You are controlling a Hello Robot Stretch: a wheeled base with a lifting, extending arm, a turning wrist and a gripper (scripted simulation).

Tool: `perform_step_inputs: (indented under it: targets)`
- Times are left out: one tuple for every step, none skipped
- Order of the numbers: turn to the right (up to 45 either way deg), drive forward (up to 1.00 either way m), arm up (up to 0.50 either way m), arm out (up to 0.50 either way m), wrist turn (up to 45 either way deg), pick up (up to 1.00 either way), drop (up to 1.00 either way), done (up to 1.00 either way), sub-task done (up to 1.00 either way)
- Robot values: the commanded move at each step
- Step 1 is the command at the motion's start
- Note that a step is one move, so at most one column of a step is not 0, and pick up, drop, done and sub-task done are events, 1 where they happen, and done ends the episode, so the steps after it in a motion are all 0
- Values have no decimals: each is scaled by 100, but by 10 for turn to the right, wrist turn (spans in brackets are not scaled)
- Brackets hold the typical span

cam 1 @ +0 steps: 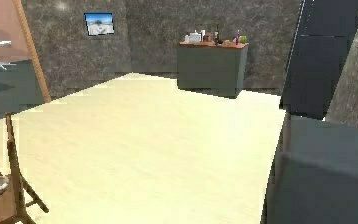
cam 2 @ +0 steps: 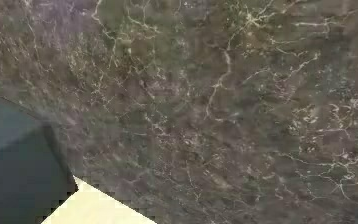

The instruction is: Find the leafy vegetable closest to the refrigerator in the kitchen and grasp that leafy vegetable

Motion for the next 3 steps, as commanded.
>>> perform_step_inputs:
  targets:
    - [0, 100, 0, 0, 0, 0, 0, 0, 0]
    - [-60, 0, 0, 0, 0, 0, 0, 0, 0]
    - [0, 20, 0, 0, 0, 0, 0, 0, 0]
